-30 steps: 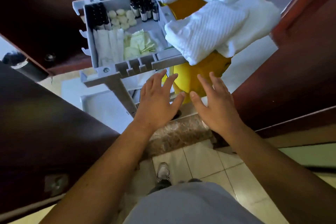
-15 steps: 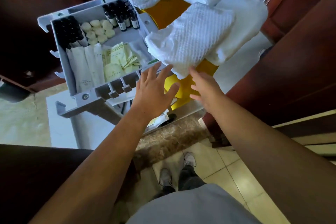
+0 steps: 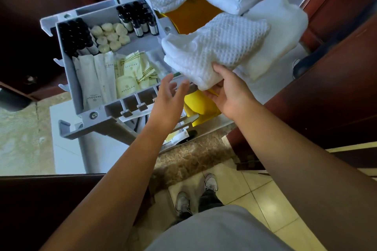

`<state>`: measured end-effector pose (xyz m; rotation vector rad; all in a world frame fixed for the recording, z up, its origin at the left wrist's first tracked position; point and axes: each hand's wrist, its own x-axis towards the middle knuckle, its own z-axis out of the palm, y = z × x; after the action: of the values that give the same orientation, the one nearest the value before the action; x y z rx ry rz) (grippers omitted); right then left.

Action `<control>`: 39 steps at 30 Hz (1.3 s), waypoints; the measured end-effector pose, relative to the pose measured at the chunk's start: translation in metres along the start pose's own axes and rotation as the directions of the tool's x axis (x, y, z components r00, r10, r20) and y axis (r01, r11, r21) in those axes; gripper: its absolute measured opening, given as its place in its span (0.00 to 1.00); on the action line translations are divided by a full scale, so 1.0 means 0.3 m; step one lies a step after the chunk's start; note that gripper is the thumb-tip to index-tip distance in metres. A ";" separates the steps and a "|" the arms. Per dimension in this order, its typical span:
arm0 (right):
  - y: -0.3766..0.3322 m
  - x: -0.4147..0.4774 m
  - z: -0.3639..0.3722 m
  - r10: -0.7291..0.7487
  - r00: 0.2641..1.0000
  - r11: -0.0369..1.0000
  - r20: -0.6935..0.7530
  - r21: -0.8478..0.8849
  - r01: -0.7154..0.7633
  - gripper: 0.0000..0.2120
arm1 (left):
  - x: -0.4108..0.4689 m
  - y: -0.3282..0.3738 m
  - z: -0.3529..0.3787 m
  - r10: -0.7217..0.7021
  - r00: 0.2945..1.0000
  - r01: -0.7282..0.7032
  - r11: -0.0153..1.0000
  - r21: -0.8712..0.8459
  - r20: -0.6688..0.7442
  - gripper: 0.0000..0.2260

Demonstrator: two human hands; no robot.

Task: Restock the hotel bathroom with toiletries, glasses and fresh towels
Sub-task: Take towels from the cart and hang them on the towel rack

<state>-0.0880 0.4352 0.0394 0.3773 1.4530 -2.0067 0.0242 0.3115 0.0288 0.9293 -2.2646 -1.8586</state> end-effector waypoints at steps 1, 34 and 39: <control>-0.009 -0.010 0.011 -0.001 1.000 1.000 0.009 0.010 0.001 0.21 | 0.003 0.020 -0.001 -0.084 0.996 0.084 0.989 -0.120 0.010 0.30; -0.017 -0.389 -0.310 0.083 0.996 0.992 0.017 0.097 -0.084 0.34 | -0.265 0.090 -0.192 -0.031 0.930 0.264 0.747 -0.610 0.365 0.13; 0.045 -0.473 -0.440 -0.014 1.000 0.980 -0.011 -0.199 0.012 0.27 | -0.318 0.025 -0.118 -0.111 0.930 0.271 0.852 -0.448 0.352 0.19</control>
<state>0.0122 0.6001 0.0627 0.2947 1.6504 -1.8501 0.1137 0.3277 0.0750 0.8430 -1.7132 -2.6660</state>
